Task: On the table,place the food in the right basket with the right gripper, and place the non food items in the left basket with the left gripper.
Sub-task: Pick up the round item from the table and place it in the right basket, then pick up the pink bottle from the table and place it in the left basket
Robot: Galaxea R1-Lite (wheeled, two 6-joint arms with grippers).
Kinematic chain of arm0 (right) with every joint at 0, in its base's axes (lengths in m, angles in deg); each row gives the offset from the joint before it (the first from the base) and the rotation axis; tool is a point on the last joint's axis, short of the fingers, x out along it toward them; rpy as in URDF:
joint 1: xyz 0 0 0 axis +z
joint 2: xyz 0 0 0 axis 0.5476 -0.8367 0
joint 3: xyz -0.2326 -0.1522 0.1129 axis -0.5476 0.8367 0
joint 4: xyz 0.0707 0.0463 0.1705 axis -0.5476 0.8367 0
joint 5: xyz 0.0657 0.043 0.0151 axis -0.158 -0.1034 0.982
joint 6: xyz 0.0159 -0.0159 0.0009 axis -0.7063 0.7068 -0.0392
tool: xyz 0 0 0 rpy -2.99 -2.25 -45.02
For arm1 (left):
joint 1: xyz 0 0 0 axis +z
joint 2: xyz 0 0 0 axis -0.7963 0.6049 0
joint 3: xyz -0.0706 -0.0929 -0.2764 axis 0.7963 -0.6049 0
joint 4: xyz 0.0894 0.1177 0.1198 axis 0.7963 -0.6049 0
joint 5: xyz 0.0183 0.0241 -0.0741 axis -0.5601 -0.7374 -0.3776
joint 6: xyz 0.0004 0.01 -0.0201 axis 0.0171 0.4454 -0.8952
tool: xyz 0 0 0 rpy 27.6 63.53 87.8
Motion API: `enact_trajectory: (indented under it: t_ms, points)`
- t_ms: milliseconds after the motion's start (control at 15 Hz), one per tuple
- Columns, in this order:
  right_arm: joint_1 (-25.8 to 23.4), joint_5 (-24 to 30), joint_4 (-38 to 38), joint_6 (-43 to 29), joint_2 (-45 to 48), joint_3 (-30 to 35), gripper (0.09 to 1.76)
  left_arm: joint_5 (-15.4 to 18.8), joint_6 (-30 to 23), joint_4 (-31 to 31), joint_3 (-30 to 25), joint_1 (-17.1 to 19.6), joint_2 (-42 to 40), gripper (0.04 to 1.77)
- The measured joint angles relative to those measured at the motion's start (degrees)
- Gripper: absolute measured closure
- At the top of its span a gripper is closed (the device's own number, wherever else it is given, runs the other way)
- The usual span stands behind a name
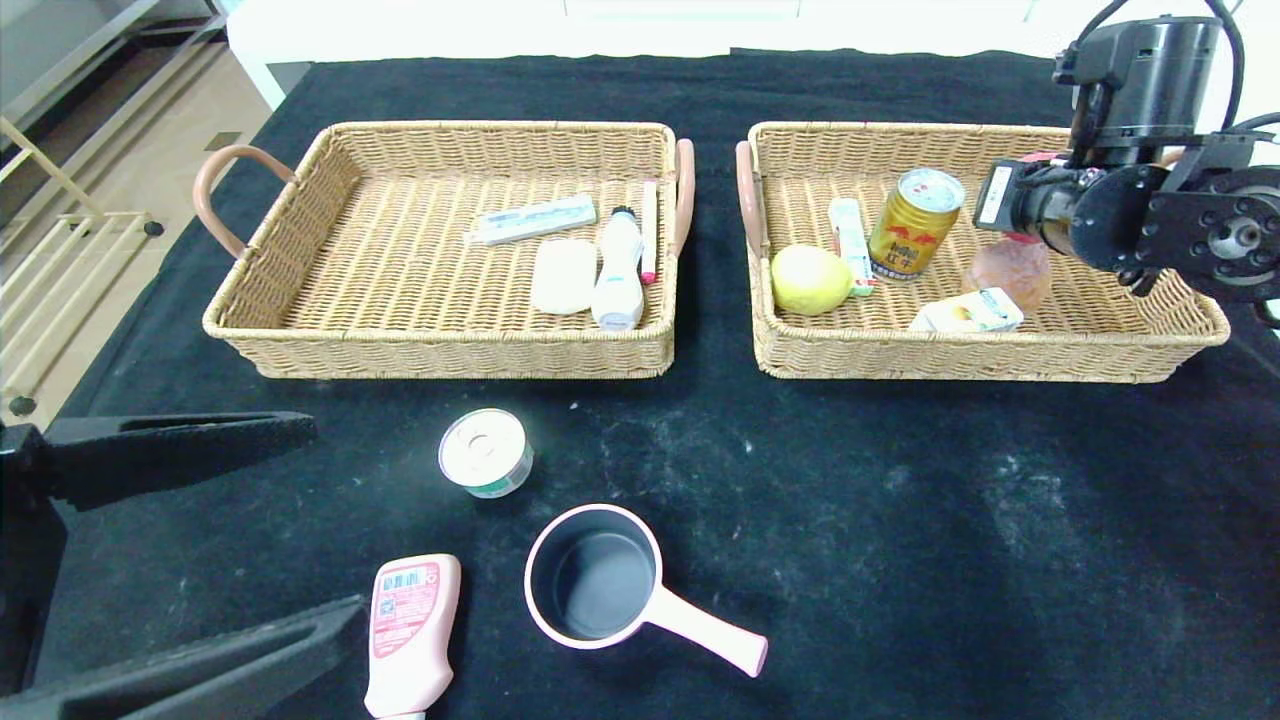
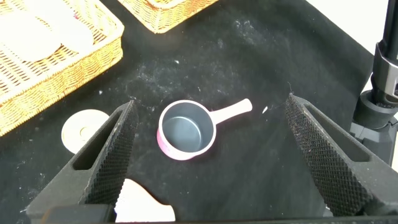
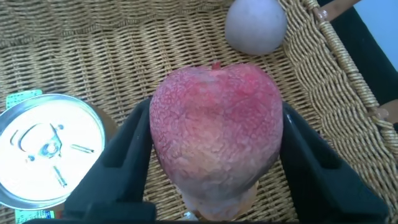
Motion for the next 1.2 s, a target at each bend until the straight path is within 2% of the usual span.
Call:
enact_trajectory:
  t_ms: [267,667,933,1200]
  points:
    - [0.4,-0.1,0.0,-0.1,0.0,0.0,0.38,0.0,0.0,0.0,0.0,0.0,0.0,0.09]
    - [1.2,-1.3,0.8,-0.2,2.3,1.8,0.25,0.0,0.0,0.0,0.0,0.0,0.1,0.09]
    - [2.5,-0.8,0.8,-0.2,7.1,9.6,0.21,0.0,0.0,0.0,0.0,0.0,0.1,0.09]
    - [6.1,2.9,0.9,-0.2,15.4,20.4,0.18,0.0,0.0,0.0,0.0,0.0,0.1,0.09]
